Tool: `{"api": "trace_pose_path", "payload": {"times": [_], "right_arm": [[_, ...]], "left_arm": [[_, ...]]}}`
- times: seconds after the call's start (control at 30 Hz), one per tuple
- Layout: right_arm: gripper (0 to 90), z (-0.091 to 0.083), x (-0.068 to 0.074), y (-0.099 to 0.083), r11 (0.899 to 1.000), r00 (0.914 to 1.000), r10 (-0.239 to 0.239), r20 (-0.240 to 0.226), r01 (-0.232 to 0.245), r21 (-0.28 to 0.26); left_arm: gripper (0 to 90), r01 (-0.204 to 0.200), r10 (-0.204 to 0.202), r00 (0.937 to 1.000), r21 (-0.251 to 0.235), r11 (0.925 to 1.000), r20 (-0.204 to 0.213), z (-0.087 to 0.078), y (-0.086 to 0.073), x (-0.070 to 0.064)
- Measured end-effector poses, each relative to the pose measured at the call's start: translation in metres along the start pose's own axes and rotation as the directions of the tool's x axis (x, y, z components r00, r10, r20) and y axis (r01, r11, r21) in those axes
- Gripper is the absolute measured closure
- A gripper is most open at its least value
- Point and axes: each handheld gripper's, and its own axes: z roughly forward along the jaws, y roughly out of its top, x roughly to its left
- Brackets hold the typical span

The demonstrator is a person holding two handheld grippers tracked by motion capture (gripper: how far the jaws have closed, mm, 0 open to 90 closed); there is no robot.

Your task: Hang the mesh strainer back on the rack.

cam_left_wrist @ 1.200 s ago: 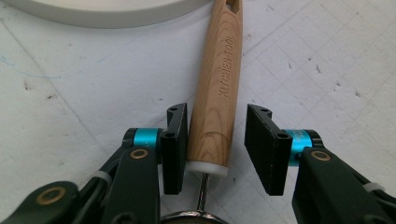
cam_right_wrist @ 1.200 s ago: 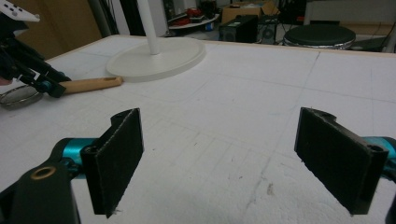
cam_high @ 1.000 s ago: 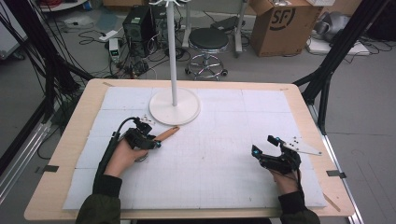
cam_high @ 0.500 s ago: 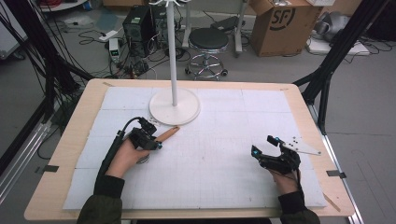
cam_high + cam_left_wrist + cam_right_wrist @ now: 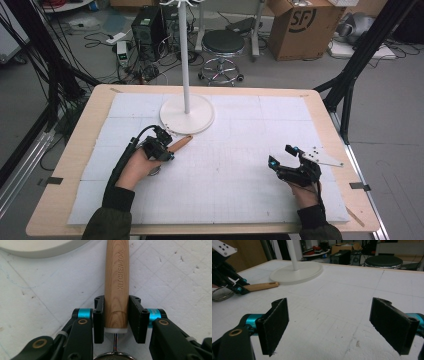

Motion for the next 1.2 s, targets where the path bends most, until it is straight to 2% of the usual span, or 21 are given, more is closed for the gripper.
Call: {"api": "trace_pose_path", "payload": {"times": [0.1, 0.2, 0.23, 0.3, 0.33, 0.37, 0.5, 0.57, 0.67, 0.83, 0.9, 1.07, 1.1, 1.17, 1.2], "right_arm": [[15.1, 0.0, -0.001, 0.0, 1.0, 1.0, -0.006, 0.005, 0.006, -0.004], [15.2, 0.0, -0.001, 0.0, 1.0, 1.0, -0.003, 0.007, 0.003, -0.001], [15.1, 0.0, -0.001, 0.0, 1.0, 0.9999, -0.001, 0.01, 0.001, 0.001], [15.2, 0.0, -0.001, 0.0, 1.0, 0.9999, 0.0, 0.01, 0.0, 0.0], [15.2, -0.001, -0.002, 0.0, 1.0, 0.9999, 0.002, 0.013, -0.002, -0.001], [15.1, -0.001, -0.002, 0.0, 1.0, 0.9999, 0.003, 0.014, -0.003, -0.002], [15.2, -0.001, -0.003, 0.0, 1.0, 0.9999, 0.001, 0.015, -0.001, 0.0], [15.2, -0.001, -0.002, 0.0, 1.0, 0.9999, 0.001, 0.017, -0.001, 0.001], [15.2, -0.001, -0.003, 0.0, 1.0, 0.9998, -0.002, 0.019, 0.002, -0.002], [15.2, -0.001, -0.003, 0.001, 1.0, 0.9998, 0.001, 0.021, -0.001, -0.003], [15.2, -0.001, -0.003, 0.001, 1.0, 0.9998, 0.001, 0.021, -0.001, -0.004], [15.2, -0.001, -0.003, 0.001, 1.0, 0.9998, -0.003, 0.02, 0.003, -0.004], [15.2, -0.001, -0.003, 0.001, 1.0, 0.9998, -0.003, 0.021, 0.003, -0.004], [15.2, -0.001, -0.003, 0.001, 1.0, 0.9997, -0.001, 0.022, 0.001, -0.003], [15.2, -0.001, -0.003, 0.001, 1.0, 0.9997, -0.001, 0.022, 0.001, -0.003]], "left_arm": [[68.8, -0.028, 0.028, 0.9992, 0.008, 0.9996, -0.03, -0.001, 0.001, -0.004], [68.8, -0.024, 0.024, 0.9996, -0.009, 0.9997, -0.016, -0.001, -0.002, -0.002], [69.0, -0.01, 0.01, 0.9999, -0.028, 0.9996, -0.003, -0.001, -0.003, -0.001], [69.9, 0.033, -0.031, 0.9981, -0.047, 0.9984, 0.054, -0.002, -0.006, 0.005], [70.7, 0.068, -0.059, 0.9921, -0.071, 0.9952, 0.11, -0.004, -0.008, 0.009], [70.7, 0.085, -0.07, 0.9873, -0.096, 0.9918, 0.142, -0.005, -0.01, 0.011], [70.6, 0.086, -0.072, 0.9872, -0.09, 0.9923, 0.142, -0.004, -0.012, 0.012], [70.6, 0.059, -0.048, 0.9916, -0.091, 0.9941, 0.12, -0.004, -0.012, 0.01], [70.7, 0.053, -0.043, 0.9937, -0.09, 0.9946, 0.104, -0.005, -0.011, 0.008], [70.6, 0.072, -0.056, 0.9895, -0.111, 0.9912, 0.133, -0.013, -0.014, 0.012], [70.6, 0.068, -0.053, 0.9905, -0.116, 0.991, 0.127, -0.018, -0.016, 0.013], [70.6, 0.108, -0.083, 0.9833, -0.151, 0.9826, 0.162, -0.025, -0.022, 0.02], [70.6, 0.109, -0.085, 0.9841, -0.157, 0.9816, 0.156, -0.025, -0.023, 0.02], [70.6, 0.09, -0.067, 0.985, -0.144, 0.9855, 0.159, -0.022, -0.021, 0.018], [70.6, 0.076, -0.058, 0.9885, -0.126, 0.9891, 0.14, -0.018, -0.02, 0.015]]}}
